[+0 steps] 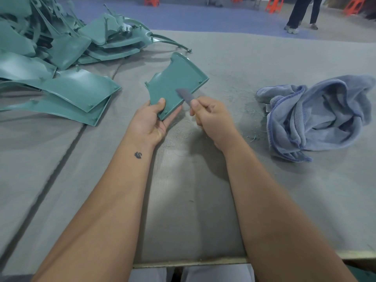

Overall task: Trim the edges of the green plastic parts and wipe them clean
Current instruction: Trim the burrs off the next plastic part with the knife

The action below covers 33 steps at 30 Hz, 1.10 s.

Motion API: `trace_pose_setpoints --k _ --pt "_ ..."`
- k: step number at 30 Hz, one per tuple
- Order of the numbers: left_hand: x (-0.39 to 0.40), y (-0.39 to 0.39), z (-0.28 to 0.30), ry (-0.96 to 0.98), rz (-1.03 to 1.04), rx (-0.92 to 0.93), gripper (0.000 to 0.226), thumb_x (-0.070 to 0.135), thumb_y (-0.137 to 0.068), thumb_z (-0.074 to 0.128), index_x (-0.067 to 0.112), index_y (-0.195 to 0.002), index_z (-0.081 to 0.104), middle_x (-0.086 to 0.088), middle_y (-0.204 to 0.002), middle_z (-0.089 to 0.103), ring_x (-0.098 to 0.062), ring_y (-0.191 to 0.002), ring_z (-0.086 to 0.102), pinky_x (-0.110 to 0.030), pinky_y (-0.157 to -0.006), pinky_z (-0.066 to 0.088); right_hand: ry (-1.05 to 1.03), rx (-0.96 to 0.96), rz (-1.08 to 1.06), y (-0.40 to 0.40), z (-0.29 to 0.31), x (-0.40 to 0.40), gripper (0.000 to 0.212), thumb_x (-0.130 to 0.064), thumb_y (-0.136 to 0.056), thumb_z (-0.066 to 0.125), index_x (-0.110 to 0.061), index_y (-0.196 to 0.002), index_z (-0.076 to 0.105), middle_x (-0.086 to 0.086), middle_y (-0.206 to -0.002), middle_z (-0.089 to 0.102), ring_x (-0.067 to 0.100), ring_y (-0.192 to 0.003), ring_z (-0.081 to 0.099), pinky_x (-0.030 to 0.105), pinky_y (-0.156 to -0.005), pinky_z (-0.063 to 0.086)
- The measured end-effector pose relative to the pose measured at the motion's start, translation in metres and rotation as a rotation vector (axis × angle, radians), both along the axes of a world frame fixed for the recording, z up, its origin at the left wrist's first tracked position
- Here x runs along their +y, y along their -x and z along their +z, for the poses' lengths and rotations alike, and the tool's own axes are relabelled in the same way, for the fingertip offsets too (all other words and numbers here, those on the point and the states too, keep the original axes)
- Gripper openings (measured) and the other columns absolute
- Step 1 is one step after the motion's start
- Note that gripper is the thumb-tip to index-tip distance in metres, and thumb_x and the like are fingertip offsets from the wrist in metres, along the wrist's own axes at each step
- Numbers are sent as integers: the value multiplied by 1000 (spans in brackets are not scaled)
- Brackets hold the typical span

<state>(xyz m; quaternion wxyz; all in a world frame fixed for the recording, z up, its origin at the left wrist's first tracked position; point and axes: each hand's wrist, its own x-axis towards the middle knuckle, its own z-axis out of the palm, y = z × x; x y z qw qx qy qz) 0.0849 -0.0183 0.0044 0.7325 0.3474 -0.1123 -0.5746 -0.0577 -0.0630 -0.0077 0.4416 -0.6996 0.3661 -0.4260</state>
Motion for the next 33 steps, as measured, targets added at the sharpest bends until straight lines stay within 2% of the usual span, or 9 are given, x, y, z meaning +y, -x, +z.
trace_pose_setpoints --k 2,6,10,15,19,20,24,28,33 --pt "0 0 0 -1 1 -3 16 0 -100 42 1 -105 57 -17 -98 67 -27 -87 68 -30 -59 60 13 26 11 -2 0 2 35 -18 -98 47 -19 -64 51 -14 -42 33 4 -43 27 19 -45 25" --pt "0 0 0 1 0 7 15 -1 -100 42 1 -103 57 -16 -97 68 -26 -86 68 -30 -57 59 -69 -139 -66 2 2 -2 35 -16 -100 44 -16 -66 50 -14 -42 30 6 -42 23 18 -42 23" --pt "2 -2 1 -3 5 18 16 -1 -100 42 1 -103 57 -16 -94 69 -27 -82 69 -30 -56 58 -26 -84 -29 1 1 0 34 -15 -100 44 -17 -66 48 -14 -43 30 2 -40 23 14 -41 23" --pt "4 -2 1 -2 3 15 16 -1 -100 41 2 -100 58 -16 -93 68 -27 -84 68 -29 -55 59 -58 -95 26 5 0 -3 34 -16 -100 43 -17 -66 49 -14 -43 32 6 -43 25 19 -44 25" --pt "4 0 2 12 5 15 17 0 -101 40 2 -100 57 -16 -95 67 -24 -79 69 -29 -56 59 68 134 108 -1 -2 0 36 -17 -96 51 -21 -60 51 -14 -41 40 1 -42 32 23 -49 27" --pt "4 1 2 17 3 21 17 0 -101 40 2 -101 57 -17 -96 66 -25 -81 68 -30 -57 60 69 130 120 -1 -3 1 35 -19 -95 51 -21 -60 52 -14 -41 40 1 -41 32 23 -49 27" --pt "6 -1 1 24 -15 65 15 0 -100 43 0 -106 56 -19 -98 68 -30 -88 68 -31 -59 60 -194 -189 125 6 2 -4 40 -40 -95 42 -19 -68 62 -4 -46 34 11 -42 23 23 -43 20" --pt "4 -1 -1 56 -34 12 17 -1 -99 44 5 -107 58 -15 -98 69 -26 -84 69 -34 -66 61 -325 -211 54 3 4 -9 64 -54 -99 23 -21 -80 73 -4 -49 39 12 -44 27 23 -42 22" --pt "3 1 -4 125 -17 -47 31 -12 -93 45 12 -107 58 -8 -92 74 -22 -78 73 -31 -62 59 -196 -220 17 5 4 -2 31 -39 -93 51 -14 -81 66 -3 -60 39 10 -54 33 19 -50 29"
